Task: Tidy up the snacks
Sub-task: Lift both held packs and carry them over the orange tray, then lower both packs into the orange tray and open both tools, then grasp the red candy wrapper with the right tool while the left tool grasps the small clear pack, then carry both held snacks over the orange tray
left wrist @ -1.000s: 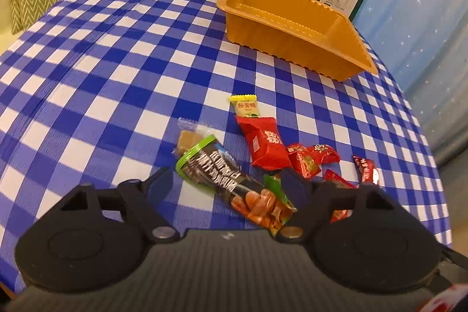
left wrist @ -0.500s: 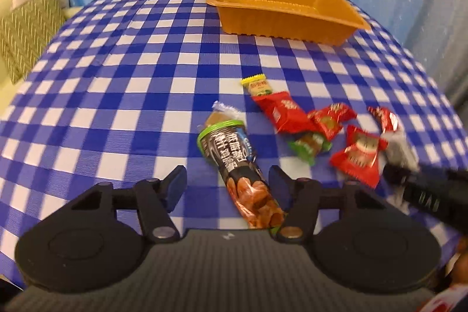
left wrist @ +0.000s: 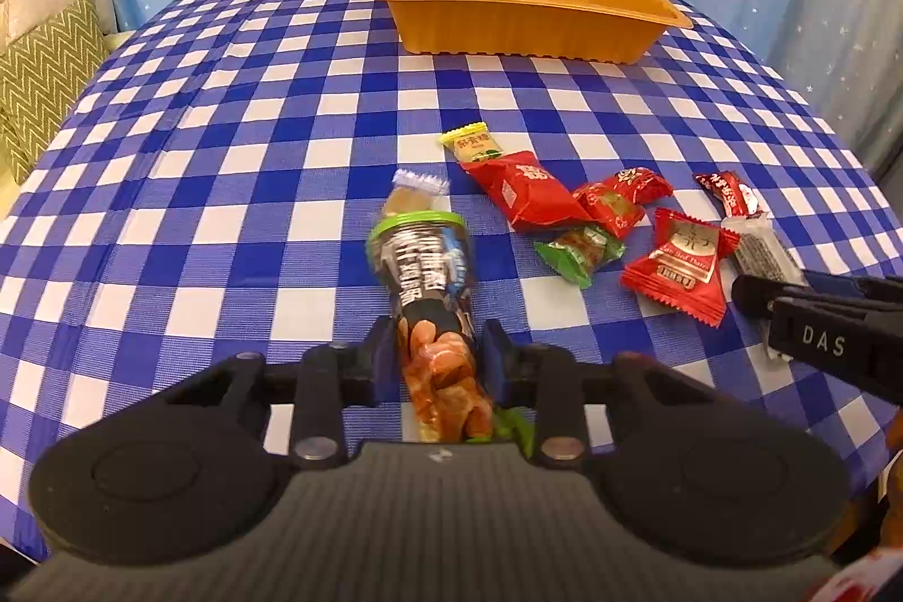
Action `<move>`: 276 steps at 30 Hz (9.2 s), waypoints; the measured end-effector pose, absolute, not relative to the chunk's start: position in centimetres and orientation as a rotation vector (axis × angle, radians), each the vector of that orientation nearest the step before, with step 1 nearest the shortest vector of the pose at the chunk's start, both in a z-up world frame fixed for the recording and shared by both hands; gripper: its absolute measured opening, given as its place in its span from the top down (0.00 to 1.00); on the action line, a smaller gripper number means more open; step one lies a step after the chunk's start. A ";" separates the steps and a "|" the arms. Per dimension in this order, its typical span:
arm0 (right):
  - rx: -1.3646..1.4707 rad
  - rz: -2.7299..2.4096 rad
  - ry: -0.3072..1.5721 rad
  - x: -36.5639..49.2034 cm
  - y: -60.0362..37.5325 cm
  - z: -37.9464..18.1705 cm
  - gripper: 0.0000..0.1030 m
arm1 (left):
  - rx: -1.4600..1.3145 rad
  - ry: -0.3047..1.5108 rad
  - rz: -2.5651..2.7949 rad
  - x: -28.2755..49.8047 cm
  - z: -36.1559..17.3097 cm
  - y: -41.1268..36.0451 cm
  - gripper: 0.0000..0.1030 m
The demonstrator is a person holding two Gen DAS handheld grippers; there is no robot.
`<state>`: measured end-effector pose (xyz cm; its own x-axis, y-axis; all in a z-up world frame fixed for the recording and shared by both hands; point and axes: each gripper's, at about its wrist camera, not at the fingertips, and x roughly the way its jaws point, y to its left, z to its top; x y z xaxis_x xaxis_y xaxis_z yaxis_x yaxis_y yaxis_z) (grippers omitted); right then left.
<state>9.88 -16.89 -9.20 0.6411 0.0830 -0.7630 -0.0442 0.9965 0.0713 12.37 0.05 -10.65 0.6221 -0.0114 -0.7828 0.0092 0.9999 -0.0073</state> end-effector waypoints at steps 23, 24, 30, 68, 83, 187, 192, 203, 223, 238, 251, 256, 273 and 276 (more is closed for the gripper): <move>0.061 0.076 0.816 7.7 -17.3 -6.4 0.63 | 0.001 0.824 -0.044 10.2 -6.5 0.2 0.75; 0.062 0.074 0.812 7.5 -17.4 -6.2 0.63 | 0.001 0.821 -0.047 10.1 -6.3 0.1 0.75; 0.077 0.083 0.796 7.0 -17.6 -5.0 0.63 | 0.000 0.809 -0.058 9.9 -5.5 -0.1 0.75; 0.190 0.225 0.688 33.6 -15.9 -3.8 0.63 | -0.048 0.724 -0.155 37.0 -2.9 2.0 0.75; 0.194 0.217 0.707 36.6 -16.4 -6.0 0.63 | -0.042 0.711 -0.154 39.9 -5.2 1.1 0.74; 0.401 0.102 0.882 12.2 -14.8 -7.8 0.47 | -0.086 0.794 -0.011 13.6 -6.4 6.1 0.18; 0.353 0.058 0.910 13.3 -14.4 -8.7 0.48 | -0.081 0.802 -0.019 14.0 -6.9 5.9 0.18; 0.162 0.116 0.868 12.5 -13.9 -9.2 0.70 | -0.072 0.825 -0.061 14.7 -8.2 4.7 0.24; 0.191 0.115 0.832 12.3 -15.2 -9.0 0.71 | 0.022 0.805 -0.091 19.0 -10.7 2.3 0.65; 0.195 0.119 0.822 12.5 -15.2 -8.7 0.71 | 0.018 0.799 -0.098 18.1 -9.7 2.4 0.82; 0.188 0.159 0.734 15.1 -15.9 -5.2 0.71 | 0.005 0.711 -0.125 20.6 -4.6 2.2 0.82; 0.179 0.182 0.680 18.2 -16.5 -3.1 0.71 | 0.016 0.664 -0.148 23.4 -2.4 1.6 0.82; 0.207 0.198 0.632 29.7 -17.7 -2.8 0.71 | -0.028 0.615 -0.164 34.0 -2.0 2.4 0.82; 0.202 0.197 0.635 31.2 -17.3 -3.2 0.71 | -0.047 0.620 -0.166 34.9 -3.0 2.3 0.82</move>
<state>31.16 -17.30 -3.22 0.7879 0.2436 -0.5655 -0.1203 0.9616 0.2466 34.93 2.33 -2.96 0.8011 -0.1687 -0.5742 0.1406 0.9856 -0.0934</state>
